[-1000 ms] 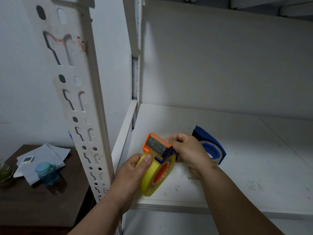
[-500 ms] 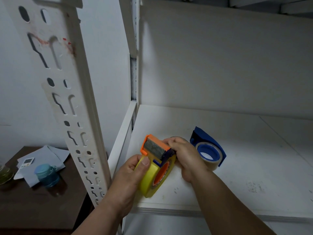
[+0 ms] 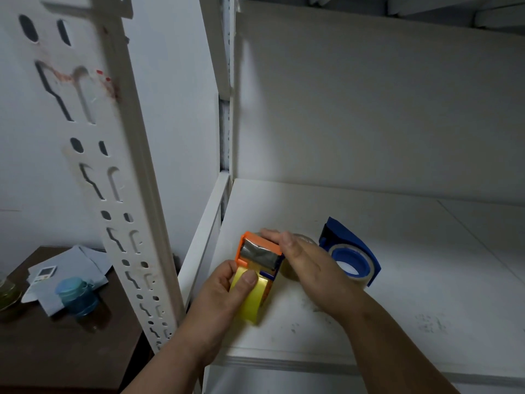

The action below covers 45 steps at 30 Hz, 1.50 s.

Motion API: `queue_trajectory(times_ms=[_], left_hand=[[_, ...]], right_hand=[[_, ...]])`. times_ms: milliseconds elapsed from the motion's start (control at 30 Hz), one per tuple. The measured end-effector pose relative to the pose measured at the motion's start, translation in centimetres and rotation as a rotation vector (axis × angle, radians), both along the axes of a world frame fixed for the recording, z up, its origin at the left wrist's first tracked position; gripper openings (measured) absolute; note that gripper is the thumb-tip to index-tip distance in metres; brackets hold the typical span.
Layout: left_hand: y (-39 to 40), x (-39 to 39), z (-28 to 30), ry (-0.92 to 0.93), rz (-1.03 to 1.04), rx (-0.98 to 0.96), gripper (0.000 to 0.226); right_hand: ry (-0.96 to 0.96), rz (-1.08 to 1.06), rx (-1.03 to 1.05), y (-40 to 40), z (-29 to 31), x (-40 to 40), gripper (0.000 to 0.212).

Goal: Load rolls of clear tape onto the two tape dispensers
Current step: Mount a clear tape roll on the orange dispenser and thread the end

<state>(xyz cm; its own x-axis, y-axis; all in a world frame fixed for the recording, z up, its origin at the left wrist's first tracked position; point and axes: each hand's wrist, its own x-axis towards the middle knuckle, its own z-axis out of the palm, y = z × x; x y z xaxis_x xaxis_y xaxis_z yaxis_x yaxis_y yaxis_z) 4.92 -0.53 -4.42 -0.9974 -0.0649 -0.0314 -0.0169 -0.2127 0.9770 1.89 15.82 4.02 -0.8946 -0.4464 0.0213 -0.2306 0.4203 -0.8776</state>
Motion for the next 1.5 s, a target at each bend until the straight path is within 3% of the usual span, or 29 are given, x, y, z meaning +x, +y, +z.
queue_trajectory(times_ms=[200, 267, 367, 567, 867, 1033, 1267, 1400, 1500], left_hand=[[0.2, 0.3, 0.2, 0.042, 0.005, -0.175, 0.034], [0.3, 0.3, 0.4, 0.046, 0.012, -0.184, 0.036], [0.3, 0.4, 0.9, 0.041, 0.021, -0.184, 0.040], [0.4, 0.4, 1.0, 0.017, 0.035, -0.225, 0.028], [0.5, 0.2, 1.1, 0.007, 0.041, -0.285, 0.020], [0.7, -0.1, 1.4, 0.002, 0.054, -0.273, 0.021], [0.5, -0.2, 1.5, -0.007, 0.044, -0.285, 0.026], [0.6, -0.2, 1.6, -0.006, 0.049, -0.274, 0.020], [0.6, -0.4, 1.8, -0.003, 0.055, -0.288, 0.019]], right_hand=[[0.313, 0.100, 0.249, -1.3, 0.0, 0.4, 0.077], [0.353, 0.086, 0.234, -1.5, 0.0, 0.4, 0.067], [0.341, 0.082, 0.230, -1.6, 0.1, 0.4, 0.054], [0.227, 0.064, 0.113, -1.3, -0.2, 0.2, 0.051], [0.243, 0.083, 0.045, -1.4, 0.1, 0.6, 0.043], [0.067, 0.002, -0.132, -0.7, 0.4, 0.2, 0.040], [0.169, 0.029, 0.108, -0.8, 0.1, -0.2, 0.028], [0.173, 0.014, -0.007, -0.8, 0.4, 0.0, 0.043], [0.080, -0.045, -0.197, -1.0, 0.8, -0.2, 0.032]])
